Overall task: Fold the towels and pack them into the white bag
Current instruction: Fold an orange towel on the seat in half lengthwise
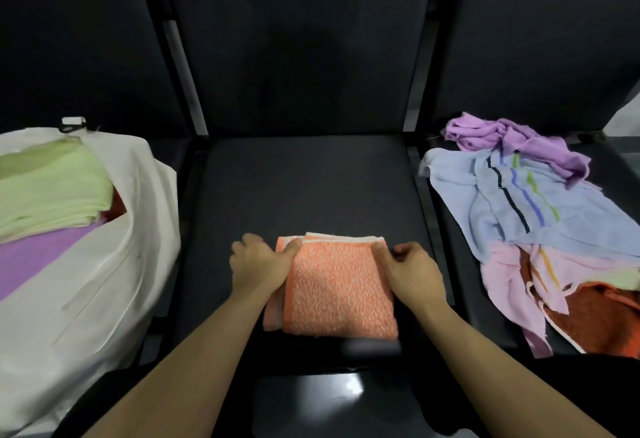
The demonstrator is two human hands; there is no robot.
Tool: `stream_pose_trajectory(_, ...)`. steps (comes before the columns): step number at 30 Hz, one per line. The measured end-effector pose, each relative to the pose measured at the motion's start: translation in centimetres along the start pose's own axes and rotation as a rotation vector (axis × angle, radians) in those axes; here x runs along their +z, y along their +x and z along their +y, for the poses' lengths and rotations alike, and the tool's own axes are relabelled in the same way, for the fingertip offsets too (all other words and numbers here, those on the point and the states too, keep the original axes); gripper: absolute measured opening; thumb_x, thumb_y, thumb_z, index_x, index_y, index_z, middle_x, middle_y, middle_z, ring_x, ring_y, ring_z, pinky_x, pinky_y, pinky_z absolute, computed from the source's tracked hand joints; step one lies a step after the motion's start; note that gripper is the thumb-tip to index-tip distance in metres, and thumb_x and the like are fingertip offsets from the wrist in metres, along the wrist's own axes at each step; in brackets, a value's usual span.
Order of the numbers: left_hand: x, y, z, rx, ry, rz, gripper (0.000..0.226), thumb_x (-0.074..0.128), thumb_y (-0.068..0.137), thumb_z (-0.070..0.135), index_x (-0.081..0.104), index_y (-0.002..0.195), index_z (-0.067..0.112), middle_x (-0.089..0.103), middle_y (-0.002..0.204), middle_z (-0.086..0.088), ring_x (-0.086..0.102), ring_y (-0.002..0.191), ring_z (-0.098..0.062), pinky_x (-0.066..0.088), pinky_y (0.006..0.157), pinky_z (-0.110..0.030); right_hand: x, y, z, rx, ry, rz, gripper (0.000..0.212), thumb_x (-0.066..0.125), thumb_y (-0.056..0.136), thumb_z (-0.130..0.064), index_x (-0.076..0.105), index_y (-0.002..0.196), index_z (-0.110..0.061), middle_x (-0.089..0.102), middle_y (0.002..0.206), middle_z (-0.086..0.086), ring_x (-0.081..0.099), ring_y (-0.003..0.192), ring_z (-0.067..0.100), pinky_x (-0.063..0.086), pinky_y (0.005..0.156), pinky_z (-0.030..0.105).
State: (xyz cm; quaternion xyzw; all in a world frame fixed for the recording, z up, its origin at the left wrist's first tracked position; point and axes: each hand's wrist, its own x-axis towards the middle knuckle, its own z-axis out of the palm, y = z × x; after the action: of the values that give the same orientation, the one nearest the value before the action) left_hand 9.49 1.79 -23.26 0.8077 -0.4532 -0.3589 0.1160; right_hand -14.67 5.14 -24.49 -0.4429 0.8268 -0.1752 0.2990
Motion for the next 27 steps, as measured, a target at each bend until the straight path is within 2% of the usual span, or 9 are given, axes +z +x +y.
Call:
stream_pose_trajectory(3,0.7,-0.4,0.1,-0.106,0.014,-0.099,0.099,0.065,0.08,0.074,0.043,0.141,0.0,0.05,0.143,-0.017,0.054,0.128,-0.035,0.046,0.099,-0.042,0.2,-0.3,-0.6,0.046,-0.156,-0.106,0.066,0.051,0.081,-0.077,0.066,0.087,-0.013,0.07,0.088,0.007,0.067,0.088,0.032,0.051,0.074,0.035)
stream_pose_trajectory(7,2.0,-2.0,-0.2,-0.022,-0.025,-0.203,0.063,0.065,0.083,0.068,0.068,0.112,0.012,0.069,0.11,-0.005,0.067,0.098,-0.026,0.055,0.086,-0.037,1.6,-2.3,-0.6,-0.007,-0.292,-0.113,0.071,0.048,0.084,-0.076,0.064,0.1,-0.009,0.07,0.1,0.012,0.067,0.097,0.034,0.043,0.071,0.034)
stream_pose_trajectory(10,2.6,-3.2,-0.5,0.023,-0.129,-0.239,0.049,0.063,0.086,0.064,0.067,0.107,0.02,0.07,0.106,0.0,0.068,0.093,-0.021,0.056,0.088,-0.041,1.6,-4.1,-0.5,-0.071,-0.124,-0.038,0.049,0.047,0.094,-0.065,0.056,0.097,-0.016,0.061,0.084,-0.001,0.059,0.079,0.026,0.04,0.068,0.033)
stream_pose_trajectory(12,2.2,-4.0,-0.4,0.115,-0.117,-0.173,0.047,0.06,0.09,0.062,0.063,0.109,0.02,0.066,0.108,0.001,0.065,0.096,-0.019,0.054,0.087,-0.038,1.0,-5.0,-0.8,-0.102,0.01,-0.012,0.042,0.047,0.096,-0.061,0.052,0.096,-0.02,0.055,0.077,-0.01,0.054,0.075,0.02,0.041,0.068,0.034)
stream_pose_trajectory(15,0.9,-5.2,-0.6,0.155,-0.128,-0.145,0.049,0.056,0.093,0.062,0.059,0.115,0.018,0.063,0.109,0.003,0.061,0.098,-0.018,0.047,0.082,-0.033,0.8,-6.1,-1.6,-0.151,0.122,0.023,0.041,0.048,0.096,-0.061,0.052,0.094,-0.021,0.061,0.081,-0.008,0.061,0.076,0.02,0.049,0.07,0.037)
stream_pose_trajectory(20,-2.4,-5.5,-3.9,0.033,-0.506,-0.24,0.078,0.059,0.065,0.083,0.065,0.114,0.023,0.072,0.111,0.003,0.07,0.099,-0.016,0.057,0.092,-0.043,0.4,-8.7,-6.1,-0.3,0.335,0.0,0.031,0.057,0.095,-0.053,0.059,0.092,-0.022,0.068,0.086,-0.005,0.066,0.081,0.014,0.048,0.066,0.033)
stream_pose_trajectory(23,-5.8,-6.3,-5.4,-0.051,-0.735,-0.353,0.077,0.069,0.072,0.079,0.067,0.121,0.02,0.074,0.113,0.001,0.072,0.101,-0.017,0.056,0.093,-0.038,-0.7,-10.6,-11.3,-0.425,0.385,-0.127,0.029,0.059,0.096,-0.05,0.063,0.104,-0.023,0.069,0.096,-0.008,0.066,0.088,0.006,0.048,0.068,0.026)
stream_pose_trajectory(25,-7.7,-6.7,-6.0,-0.119,-0.922,-0.515,0.087,0.07,0.069,0.082,0.067,0.128,0.018,0.075,0.116,-0.005,0.072,0.107,-0.024,0.054,0.1,-0.043,-1.3,-11.8,-15.2,-0.496,0.363,-0.218,0.032,0.059,0.095,-0.053,0.064,0.108,-0.023,0.069,0.1,-0.009,0.067,0.09,0.007,0.053,0.074,0.03)
stream_pose_trajectory(27,-10.0,-7.5,-6.4,-0.134,-1.148,-0.671,0.084,0.064,0.077,0.081,0.066,0.132,0.016,0.073,0.119,-0.013,0.072,0.106,-0.03,0.056,0.093,-0.043,-1.5,-13.0,-19.1,-0.564,0.349,-0.264,0.035,0.06,0.094,-0.054,0.064,0.109,-0.023,0.069,0.101,-0.008,0.067,0.092,0.008,0.056,0.079,0.033)
